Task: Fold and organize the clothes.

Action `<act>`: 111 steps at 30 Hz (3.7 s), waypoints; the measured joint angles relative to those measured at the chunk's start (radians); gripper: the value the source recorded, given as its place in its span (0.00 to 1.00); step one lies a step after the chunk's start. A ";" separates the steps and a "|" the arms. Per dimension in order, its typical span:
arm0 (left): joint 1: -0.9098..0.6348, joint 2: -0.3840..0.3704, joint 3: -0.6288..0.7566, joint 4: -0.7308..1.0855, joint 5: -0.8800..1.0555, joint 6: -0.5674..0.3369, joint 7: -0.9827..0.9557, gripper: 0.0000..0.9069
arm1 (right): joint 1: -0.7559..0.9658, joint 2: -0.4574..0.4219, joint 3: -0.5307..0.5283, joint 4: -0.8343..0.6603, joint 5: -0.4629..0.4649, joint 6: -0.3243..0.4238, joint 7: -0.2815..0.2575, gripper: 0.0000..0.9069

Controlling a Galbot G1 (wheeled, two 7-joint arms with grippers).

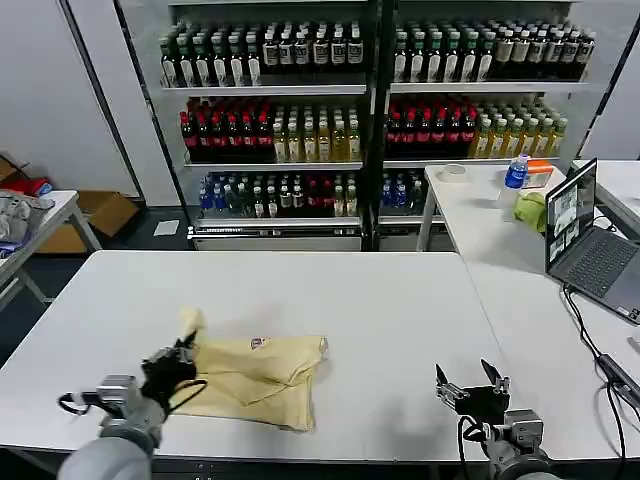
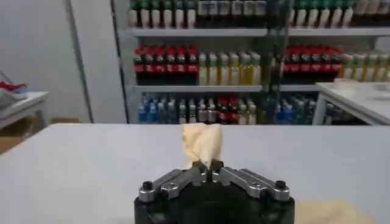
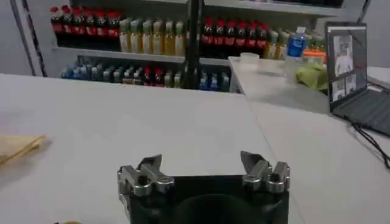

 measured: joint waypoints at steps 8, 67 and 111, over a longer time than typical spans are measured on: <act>-0.051 -0.073 0.170 0.048 0.143 0.002 -0.019 0.01 | 0.020 -0.002 -0.021 -0.018 0.001 -0.004 0.003 1.00; 0.032 0.042 -0.118 0.097 -0.419 0.000 0.062 1.00 | 0.038 0.047 -0.038 -0.033 -0.021 -0.002 0.000 1.00; -0.108 0.038 -0.081 0.383 -0.592 0.006 0.199 0.06 | -0.038 0.033 0.045 0.036 -0.009 -0.007 0.000 1.00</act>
